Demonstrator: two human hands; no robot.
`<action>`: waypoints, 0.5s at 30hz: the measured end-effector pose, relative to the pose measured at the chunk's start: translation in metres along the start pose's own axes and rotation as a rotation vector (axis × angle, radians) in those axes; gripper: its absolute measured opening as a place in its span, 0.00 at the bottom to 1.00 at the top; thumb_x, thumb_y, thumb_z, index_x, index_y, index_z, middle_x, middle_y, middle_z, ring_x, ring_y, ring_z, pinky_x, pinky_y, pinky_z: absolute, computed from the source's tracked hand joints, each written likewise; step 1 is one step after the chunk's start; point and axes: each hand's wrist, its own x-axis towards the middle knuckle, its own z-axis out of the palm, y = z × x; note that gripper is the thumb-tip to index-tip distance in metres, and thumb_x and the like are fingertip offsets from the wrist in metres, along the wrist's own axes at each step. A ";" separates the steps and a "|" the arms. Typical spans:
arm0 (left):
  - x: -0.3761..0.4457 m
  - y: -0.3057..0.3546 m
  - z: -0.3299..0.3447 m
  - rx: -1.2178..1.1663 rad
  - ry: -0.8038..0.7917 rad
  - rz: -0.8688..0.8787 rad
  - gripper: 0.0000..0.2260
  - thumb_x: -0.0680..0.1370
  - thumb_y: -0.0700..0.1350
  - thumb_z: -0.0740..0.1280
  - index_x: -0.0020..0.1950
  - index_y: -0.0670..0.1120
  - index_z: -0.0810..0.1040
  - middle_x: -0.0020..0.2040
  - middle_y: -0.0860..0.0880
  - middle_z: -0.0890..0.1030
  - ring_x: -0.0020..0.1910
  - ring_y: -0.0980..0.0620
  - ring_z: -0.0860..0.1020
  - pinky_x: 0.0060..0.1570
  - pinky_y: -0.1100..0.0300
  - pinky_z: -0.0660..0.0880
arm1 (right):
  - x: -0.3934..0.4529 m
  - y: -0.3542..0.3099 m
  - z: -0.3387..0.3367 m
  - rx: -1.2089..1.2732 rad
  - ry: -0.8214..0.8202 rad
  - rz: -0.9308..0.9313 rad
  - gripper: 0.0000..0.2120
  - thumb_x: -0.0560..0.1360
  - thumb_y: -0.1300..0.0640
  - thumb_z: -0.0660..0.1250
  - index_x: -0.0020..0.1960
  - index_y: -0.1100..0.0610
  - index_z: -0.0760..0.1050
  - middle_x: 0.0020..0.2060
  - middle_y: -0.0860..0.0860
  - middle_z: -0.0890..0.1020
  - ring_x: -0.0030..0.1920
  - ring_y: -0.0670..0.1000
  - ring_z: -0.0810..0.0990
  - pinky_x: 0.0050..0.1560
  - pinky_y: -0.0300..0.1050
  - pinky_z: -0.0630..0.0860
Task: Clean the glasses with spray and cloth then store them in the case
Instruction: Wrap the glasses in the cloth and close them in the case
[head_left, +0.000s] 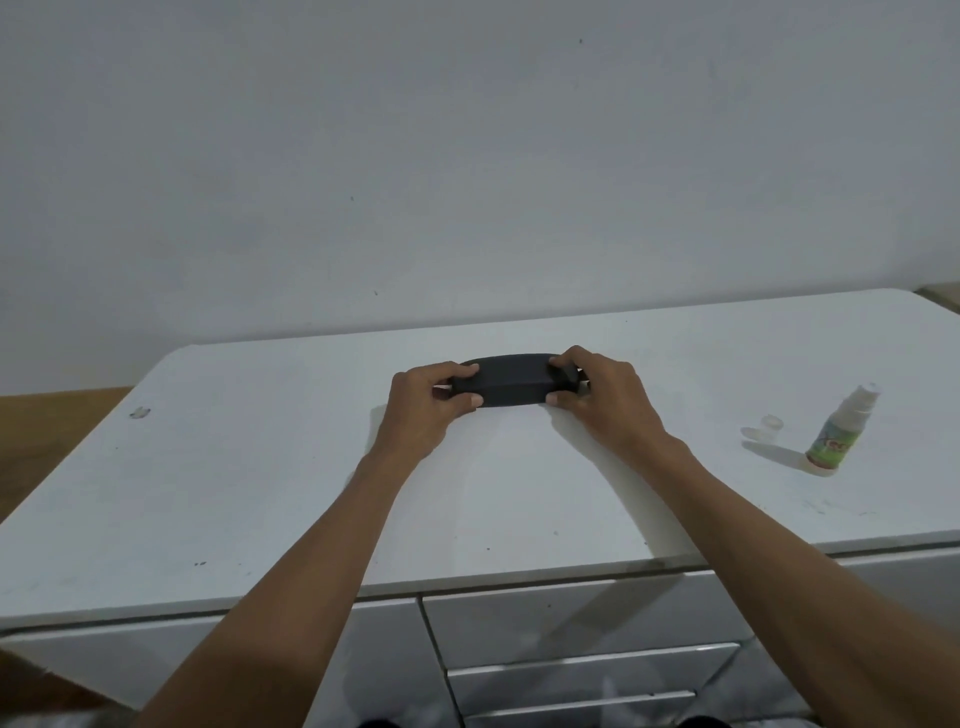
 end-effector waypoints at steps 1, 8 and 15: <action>0.005 -0.002 0.000 -0.015 0.014 0.001 0.17 0.71 0.34 0.79 0.59 0.43 0.86 0.53 0.47 0.85 0.49 0.51 0.84 0.52 0.69 0.79 | 0.005 0.000 0.002 0.013 0.006 0.004 0.15 0.74 0.55 0.75 0.59 0.51 0.78 0.52 0.51 0.83 0.52 0.56 0.79 0.55 0.53 0.77; 0.055 -0.007 0.007 -0.055 0.093 -0.029 0.17 0.71 0.31 0.77 0.60 0.39 0.84 0.56 0.44 0.84 0.50 0.57 0.81 0.45 0.74 0.78 | 0.060 0.000 0.017 0.081 0.058 0.034 0.17 0.75 0.59 0.73 0.63 0.53 0.78 0.53 0.50 0.83 0.54 0.55 0.79 0.55 0.50 0.76; 0.103 -0.028 0.018 -0.031 0.138 -0.037 0.17 0.71 0.32 0.78 0.60 0.40 0.85 0.57 0.47 0.83 0.56 0.50 0.81 0.50 0.75 0.76 | 0.106 0.012 0.034 0.079 0.083 0.039 0.17 0.76 0.61 0.73 0.64 0.55 0.77 0.48 0.47 0.79 0.48 0.51 0.75 0.49 0.42 0.68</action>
